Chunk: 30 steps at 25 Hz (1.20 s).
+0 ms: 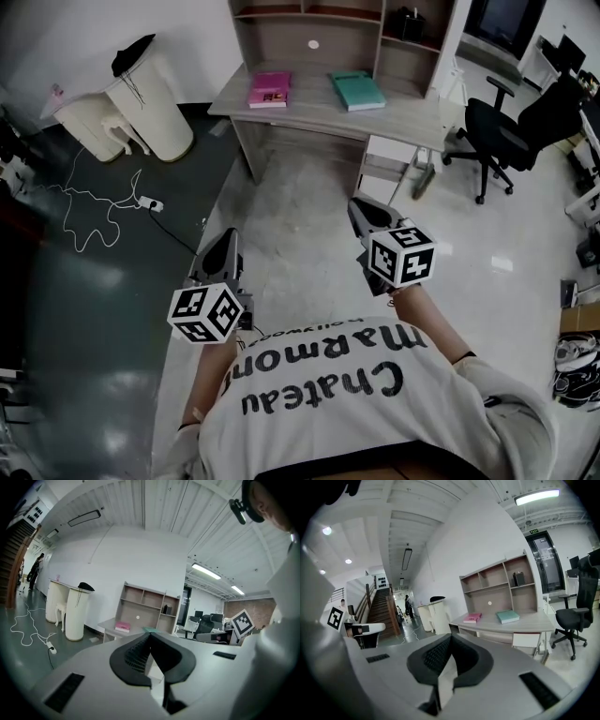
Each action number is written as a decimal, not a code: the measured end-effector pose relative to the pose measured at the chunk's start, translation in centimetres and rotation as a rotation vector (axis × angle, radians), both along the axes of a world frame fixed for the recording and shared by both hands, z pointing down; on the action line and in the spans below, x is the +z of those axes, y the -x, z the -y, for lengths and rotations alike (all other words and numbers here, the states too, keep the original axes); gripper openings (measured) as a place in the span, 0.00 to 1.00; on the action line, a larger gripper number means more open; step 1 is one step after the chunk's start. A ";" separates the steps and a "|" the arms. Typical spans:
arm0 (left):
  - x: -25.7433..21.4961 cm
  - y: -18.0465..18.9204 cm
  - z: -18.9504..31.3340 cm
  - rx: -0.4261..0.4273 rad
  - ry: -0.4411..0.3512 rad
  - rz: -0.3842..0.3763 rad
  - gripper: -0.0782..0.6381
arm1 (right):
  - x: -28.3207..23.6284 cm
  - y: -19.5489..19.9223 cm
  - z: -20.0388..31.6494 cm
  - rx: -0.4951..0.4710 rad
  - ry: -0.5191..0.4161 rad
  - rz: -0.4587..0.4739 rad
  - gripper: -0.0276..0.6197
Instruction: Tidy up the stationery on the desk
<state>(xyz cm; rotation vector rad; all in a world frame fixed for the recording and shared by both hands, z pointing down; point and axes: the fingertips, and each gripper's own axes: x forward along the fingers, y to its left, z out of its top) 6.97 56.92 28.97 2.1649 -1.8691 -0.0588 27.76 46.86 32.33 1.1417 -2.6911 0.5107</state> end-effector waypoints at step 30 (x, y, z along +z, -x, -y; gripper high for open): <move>3.5 8.8 17.3 -0.074 0.045 -0.072 0.13 | 6.7 7.1 18.8 0.005 0.182 -0.019 0.06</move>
